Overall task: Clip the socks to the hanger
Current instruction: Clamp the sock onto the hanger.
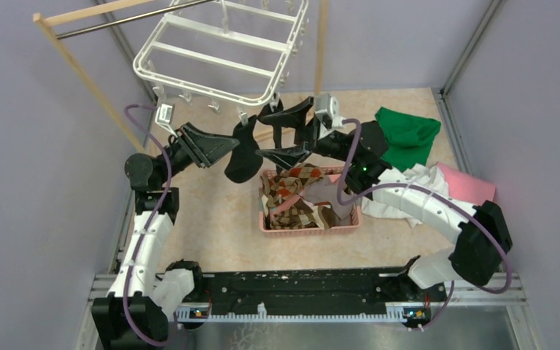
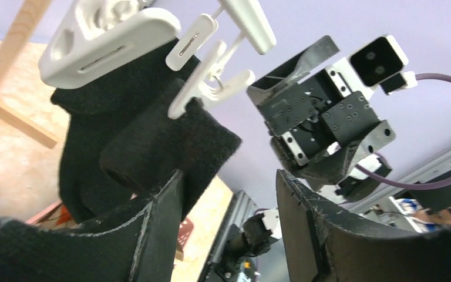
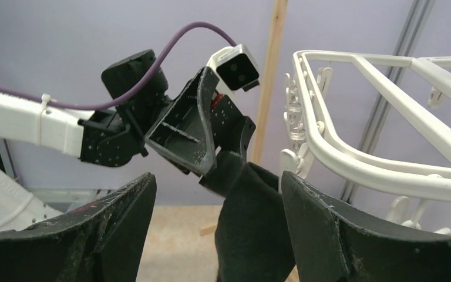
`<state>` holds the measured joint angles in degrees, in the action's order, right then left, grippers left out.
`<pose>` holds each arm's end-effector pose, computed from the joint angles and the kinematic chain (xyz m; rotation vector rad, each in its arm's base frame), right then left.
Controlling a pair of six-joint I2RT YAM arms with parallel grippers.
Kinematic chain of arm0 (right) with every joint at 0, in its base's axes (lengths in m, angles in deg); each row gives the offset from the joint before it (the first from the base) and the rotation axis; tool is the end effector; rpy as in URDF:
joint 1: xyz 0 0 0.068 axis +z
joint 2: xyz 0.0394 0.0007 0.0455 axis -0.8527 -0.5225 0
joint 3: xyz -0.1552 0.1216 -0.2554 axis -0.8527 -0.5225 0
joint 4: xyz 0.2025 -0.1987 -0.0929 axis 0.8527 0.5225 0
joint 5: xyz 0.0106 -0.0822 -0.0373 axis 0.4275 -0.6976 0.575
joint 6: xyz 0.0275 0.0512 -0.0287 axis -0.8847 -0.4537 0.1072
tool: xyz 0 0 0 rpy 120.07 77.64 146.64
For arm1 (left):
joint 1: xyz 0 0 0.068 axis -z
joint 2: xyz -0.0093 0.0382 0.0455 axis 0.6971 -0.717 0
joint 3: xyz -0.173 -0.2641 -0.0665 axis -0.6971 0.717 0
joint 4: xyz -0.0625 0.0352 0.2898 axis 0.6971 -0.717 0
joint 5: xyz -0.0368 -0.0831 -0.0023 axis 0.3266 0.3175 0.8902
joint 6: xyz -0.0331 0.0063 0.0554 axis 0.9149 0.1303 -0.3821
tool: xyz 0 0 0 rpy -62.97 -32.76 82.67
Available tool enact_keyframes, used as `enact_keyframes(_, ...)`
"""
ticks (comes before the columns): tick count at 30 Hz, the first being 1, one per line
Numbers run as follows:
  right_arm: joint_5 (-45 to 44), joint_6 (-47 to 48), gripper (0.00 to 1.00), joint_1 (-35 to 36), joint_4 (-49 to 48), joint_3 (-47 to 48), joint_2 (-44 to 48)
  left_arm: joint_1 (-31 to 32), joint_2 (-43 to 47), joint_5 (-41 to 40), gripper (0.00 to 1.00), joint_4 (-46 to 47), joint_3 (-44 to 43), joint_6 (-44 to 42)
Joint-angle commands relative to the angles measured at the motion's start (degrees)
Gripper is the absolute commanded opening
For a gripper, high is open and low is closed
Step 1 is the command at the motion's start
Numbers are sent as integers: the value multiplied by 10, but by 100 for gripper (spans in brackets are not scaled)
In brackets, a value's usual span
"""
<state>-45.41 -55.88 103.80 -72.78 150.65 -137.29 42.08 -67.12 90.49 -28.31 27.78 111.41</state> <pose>0.2382 0.2842 0.4590 -0.9057 0.8317 1.2098 0.2188 -0.0347 0.4171 0.1522 1.4711 -1.5521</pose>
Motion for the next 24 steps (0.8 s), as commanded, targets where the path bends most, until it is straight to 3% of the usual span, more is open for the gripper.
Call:
enact_keyframes(1, 31, 60, 78, -9, 42, -35, 77, -3, 46, -27, 65, -91, -3, -109)
enact_keyframes(5, 47, 93, 80, -22, 110, -64, 129, -3, 93, -46, 71, -147, -1, -204)
enact_keyframes(9, 60, 142, 84, -48, 256, -71, 184, -3, 164, -82, 83, -222, 7, -317)
enact_keyframes(12, 68, 181, 87, -75, 387, -64, 218, -2, 217, -121, 98, -242, 37, -360)
enact_keyframes(20, 101, 257, 87, -187, 736, -70, 260, -2, 321, -243, 99, -218, 159, -298)
enact_keyframes(24, 72, 298, 86, -221, 813, -90, 273, -3, 342, -238, 99, -254, 199, -306)
